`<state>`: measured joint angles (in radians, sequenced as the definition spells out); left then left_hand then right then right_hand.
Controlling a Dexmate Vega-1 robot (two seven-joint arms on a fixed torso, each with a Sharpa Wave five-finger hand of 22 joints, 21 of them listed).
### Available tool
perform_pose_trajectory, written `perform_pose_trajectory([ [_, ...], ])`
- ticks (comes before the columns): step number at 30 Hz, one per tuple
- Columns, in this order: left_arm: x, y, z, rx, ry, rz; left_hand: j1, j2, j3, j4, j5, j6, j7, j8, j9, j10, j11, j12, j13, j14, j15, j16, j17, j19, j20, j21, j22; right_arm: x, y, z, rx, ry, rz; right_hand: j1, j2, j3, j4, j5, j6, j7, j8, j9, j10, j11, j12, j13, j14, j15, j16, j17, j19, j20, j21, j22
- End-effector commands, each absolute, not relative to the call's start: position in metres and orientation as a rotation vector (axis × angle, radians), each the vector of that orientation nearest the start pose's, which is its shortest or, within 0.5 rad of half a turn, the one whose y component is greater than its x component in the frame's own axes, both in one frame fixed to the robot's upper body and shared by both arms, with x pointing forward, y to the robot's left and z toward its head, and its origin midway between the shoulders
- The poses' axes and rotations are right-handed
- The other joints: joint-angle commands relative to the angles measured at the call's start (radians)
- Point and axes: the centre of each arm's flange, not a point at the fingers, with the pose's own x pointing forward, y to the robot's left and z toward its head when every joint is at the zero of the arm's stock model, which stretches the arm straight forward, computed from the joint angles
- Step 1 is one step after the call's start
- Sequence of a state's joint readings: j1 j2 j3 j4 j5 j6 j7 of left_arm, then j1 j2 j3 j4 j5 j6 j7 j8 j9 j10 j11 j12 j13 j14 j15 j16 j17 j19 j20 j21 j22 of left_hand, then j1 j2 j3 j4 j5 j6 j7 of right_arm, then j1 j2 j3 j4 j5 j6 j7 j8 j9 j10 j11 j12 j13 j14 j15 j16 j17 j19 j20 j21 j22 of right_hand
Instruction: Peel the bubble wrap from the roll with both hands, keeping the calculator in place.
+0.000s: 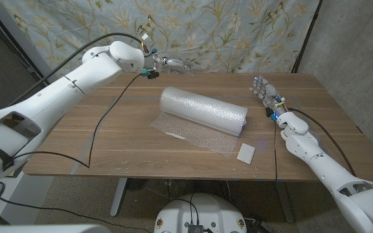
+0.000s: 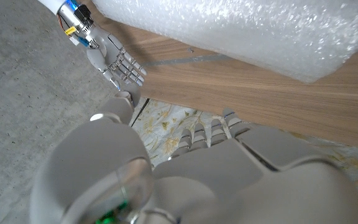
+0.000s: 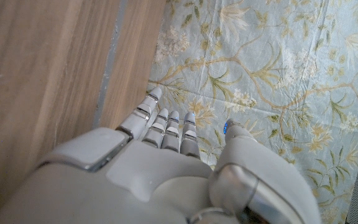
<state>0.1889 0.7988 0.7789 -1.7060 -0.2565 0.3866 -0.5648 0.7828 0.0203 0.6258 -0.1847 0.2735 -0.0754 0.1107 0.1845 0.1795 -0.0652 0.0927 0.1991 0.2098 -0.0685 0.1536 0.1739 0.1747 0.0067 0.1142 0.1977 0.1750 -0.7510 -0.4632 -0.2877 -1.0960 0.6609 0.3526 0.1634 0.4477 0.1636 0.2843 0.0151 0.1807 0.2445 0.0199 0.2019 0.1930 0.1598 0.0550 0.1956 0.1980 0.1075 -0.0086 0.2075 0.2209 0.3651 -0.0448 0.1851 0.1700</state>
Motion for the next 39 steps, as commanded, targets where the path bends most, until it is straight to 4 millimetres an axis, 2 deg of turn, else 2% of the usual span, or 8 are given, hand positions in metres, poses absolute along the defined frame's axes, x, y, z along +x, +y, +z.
perform_pose_trajectory([
  [1, 0.587, 0.154, 0.204, 1.202, -0.31, -0.722, 0.024, -0.005, -0.01, 0.003, -0.008, -0.03, 0.004, -0.005, 0.001, -0.024, 0.003, 0.0, 0.004, -0.025, 0.005, -0.001, 0.002, -0.021, 0.0, -0.007, 0.003, 0.672, -0.342, -0.012, 0.08, -0.633, 0.156, -0.003, 0.004, 0.002, -0.007, -0.003, -0.009, 0.002, -0.003, 0.004, -0.008, -0.001, 0.0, 0.005, -0.005, -0.001, 0.004, 0.005, -0.004, 0.0, 0.005, 0.002],
  [9, 0.586, 0.147, 0.212, 1.301, -0.27, -0.733, 0.041, -0.01, -0.017, 0.006, -0.017, -0.056, 0.01, -0.004, 0.001, -0.041, 0.008, 0.001, 0.006, -0.044, 0.007, 0.0, 0.002, -0.041, -0.002, -0.011, 0.003, 0.673, -0.343, -0.01, 0.081, -0.633, 0.15, -0.005, 0.003, 0.002, -0.008, -0.003, -0.016, 0.002, -0.006, 0.005, -0.014, 0.002, -0.002, 0.005, -0.007, 0.0, 0.004, 0.005, -0.005, 0.002, 0.005, 0.002],
  [15, 0.585, 0.143, 0.218, 1.363, -0.224, -0.755, 0.053, -0.011, -0.023, 0.009, -0.025, -0.078, 0.017, -0.004, 0.001, -0.062, 0.021, -0.001, 0.008, -0.045, 0.006, 0.005, 0.003, -0.047, 0.0, -0.01, 0.003, 0.673, -0.343, -0.01, 0.084, -0.632, 0.144, -0.007, 0.003, 0.002, -0.009, -0.003, -0.021, 0.003, -0.007, 0.005, -0.023, 0.003, -0.004, 0.005, -0.008, 0.001, 0.005, 0.006, -0.008, 0.002, 0.005, 0.002],
  [28, 0.585, 0.135, 0.22, 1.452, -0.147, -0.81, 0.067, -0.013, -0.04, 0.015, -0.044, -0.118, 0.03, -0.004, 0.001, -0.105, 0.025, -0.003, 0.01, -0.083, 0.01, 0.001, 0.005, -0.085, -0.001, -0.015, 0.004, 0.67, -0.345, -0.011, 0.088, -0.637, 0.132, -0.016, -0.001, 0.0, -0.011, -0.004, -0.039, 0.006, -0.012, 0.005, -0.049, 0.01, -0.009, 0.006, -0.027, 0.009, 0.0, 0.007, -0.027, 0.009, 0.0, 0.002],
  [32, 0.586, 0.131, 0.225, 1.484, -0.114, -0.841, 0.079, -0.009, -0.053, 0.02, -0.059, -0.154, 0.052, -0.003, 0.002, -0.151, 0.044, -0.005, 0.013, -0.127, 0.032, -0.001, 0.006, -0.126, 0.018, -0.018, 0.004, 0.669, -0.345, -0.011, 0.091, -0.637, 0.13, -0.019, -0.002, -0.001, -0.011, -0.004, -0.05, 0.008, -0.015, 0.006, -0.055, 0.014, -0.009, 0.006, -0.035, 0.013, -0.001, 0.008, -0.035, 0.013, -0.001, 0.002],
  [35, 0.585, 0.129, 0.229, 1.506, -0.11, -0.85, 0.083, -0.007, -0.056, 0.02, -0.062, -0.172, 0.061, -0.005, 0.002, -0.159, 0.044, -0.004, 0.013, -0.134, 0.035, 0.0, 0.006, -0.131, 0.02, -0.016, 0.004, 0.668, -0.345, -0.012, 0.093, -0.635, 0.128, -0.021, -0.002, -0.001, -0.012, -0.004, -0.054, 0.01, -0.015, 0.006, -0.062, 0.014, -0.01, 0.006, -0.039, 0.014, -0.002, 0.008, -0.04, 0.016, -0.002, 0.002],
  [39, 0.585, 0.125, 0.232, 1.54, -0.109, -0.848, 0.086, -0.011, -0.06, 0.019, -0.067, -0.182, 0.051, -0.004, 0.002, -0.16, 0.042, -0.001, 0.014, -0.134, 0.034, 0.003, 0.006, -0.13, 0.017, -0.013, 0.004, 0.667, -0.345, -0.012, 0.097, -0.636, 0.125, -0.025, -0.004, -0.002, -0.012, -0.004, -0.062, 0.011, -0.016, 0.006, -0.071, 0.019, -0.011, 0.006, -0.043, 0.017, -0.002, 0.008, -0.046, 0.018, -0.003, 0.002],
])
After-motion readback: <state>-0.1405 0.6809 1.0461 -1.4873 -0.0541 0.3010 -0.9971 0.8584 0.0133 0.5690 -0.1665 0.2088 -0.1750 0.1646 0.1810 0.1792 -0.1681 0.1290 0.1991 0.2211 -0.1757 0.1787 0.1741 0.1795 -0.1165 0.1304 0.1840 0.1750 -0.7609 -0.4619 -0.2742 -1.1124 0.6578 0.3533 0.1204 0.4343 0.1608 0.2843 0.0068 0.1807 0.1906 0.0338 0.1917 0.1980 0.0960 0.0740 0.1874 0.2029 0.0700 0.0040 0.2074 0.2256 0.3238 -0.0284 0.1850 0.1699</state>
